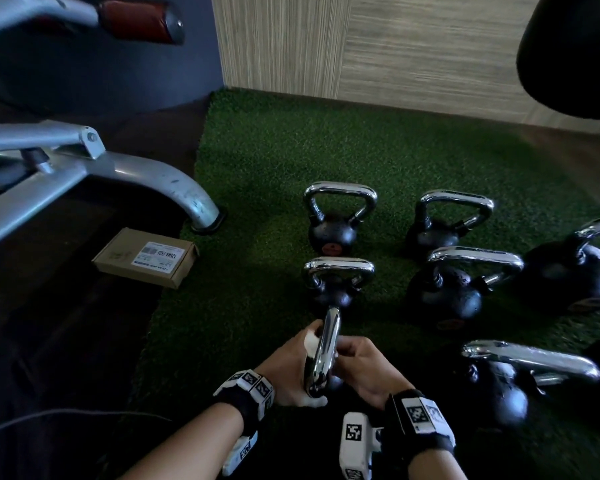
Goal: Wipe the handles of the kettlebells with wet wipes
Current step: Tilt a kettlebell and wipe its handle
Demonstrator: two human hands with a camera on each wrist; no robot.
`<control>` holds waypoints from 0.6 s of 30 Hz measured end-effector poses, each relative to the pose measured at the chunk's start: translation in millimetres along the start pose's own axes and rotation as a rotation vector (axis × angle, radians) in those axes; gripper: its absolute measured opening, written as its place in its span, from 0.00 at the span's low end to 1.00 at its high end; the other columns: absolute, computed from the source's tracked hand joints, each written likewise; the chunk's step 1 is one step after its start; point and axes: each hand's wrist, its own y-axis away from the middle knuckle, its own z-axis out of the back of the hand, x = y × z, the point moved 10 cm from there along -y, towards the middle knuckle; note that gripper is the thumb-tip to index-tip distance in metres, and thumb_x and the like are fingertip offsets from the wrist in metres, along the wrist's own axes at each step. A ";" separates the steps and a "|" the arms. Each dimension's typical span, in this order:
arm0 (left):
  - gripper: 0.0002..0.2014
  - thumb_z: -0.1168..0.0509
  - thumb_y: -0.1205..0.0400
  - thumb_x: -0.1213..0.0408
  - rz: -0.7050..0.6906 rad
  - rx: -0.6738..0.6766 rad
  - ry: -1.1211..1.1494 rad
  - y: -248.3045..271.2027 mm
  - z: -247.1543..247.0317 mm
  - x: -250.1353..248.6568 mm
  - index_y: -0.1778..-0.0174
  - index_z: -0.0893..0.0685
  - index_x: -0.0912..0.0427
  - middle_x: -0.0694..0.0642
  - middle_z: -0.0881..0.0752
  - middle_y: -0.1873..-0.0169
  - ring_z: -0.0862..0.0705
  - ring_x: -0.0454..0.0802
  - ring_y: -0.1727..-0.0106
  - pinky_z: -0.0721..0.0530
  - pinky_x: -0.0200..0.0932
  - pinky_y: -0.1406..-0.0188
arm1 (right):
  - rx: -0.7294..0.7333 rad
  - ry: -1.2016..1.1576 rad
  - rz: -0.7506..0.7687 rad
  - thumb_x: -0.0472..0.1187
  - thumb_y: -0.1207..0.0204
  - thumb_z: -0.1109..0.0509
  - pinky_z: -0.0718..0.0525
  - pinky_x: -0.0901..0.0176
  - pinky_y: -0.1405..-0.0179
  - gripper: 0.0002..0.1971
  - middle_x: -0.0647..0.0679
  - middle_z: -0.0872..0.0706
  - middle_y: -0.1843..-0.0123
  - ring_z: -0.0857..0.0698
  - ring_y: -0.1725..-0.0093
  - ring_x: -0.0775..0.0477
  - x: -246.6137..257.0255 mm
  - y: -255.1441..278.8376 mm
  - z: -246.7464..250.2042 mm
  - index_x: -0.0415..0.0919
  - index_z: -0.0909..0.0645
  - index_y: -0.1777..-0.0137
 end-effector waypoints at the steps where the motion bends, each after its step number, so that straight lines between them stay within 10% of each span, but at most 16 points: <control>1: 0.53 0.14 0.35 0.56 0.003 -0.014 0.043 -0.9 2.3 0.2 0.17 0.37 0.49 0.48 0.31 0.20 0.29 0.42 0.21 0.30 0.38 0.18 | -0.043 -0.052 0.007 0.23 0.25 0.25 0.09 0.50 0.57 0.07 0.30 0.09 0.54 0.09 0.61 0.39 1.7 -0.4 2.5 0.28 0.10 0.49; 7: 0.64 0.16 0.36 0.43 0.052 -0.009 -0.048 1.5 -9.8 19.9 0.10 0.48 0.53 0.41 0.51 0.12 0.41 0.42 0.13 0.33 0.45 0.14 | -0.065 -0.130 0.025 0.20 0.27 0.27 0.10 0.56 0.67 0.07 0.32 0.09 0.59 0.08 0.66 0.43 -3.5 6.5 1.4 0.27 0.11 0.52; 18: 0.62 0.14 0.39 0.48 0.036 -0.038 -0.002 -0.1 -5.2 10.3 0.11 0.43 0.49 0.43 0.43 0.14 0.38 0.43 0.13 0.32 0.48 0.14 | -0.419 -0.089 0.136 0.19 0.30 0.23 0.11 0.50 0.62 0.09 0.33 0.09 0.61 0.11 0.64 0.40 3.9 4.6 35.3 0.32 0.14 0.57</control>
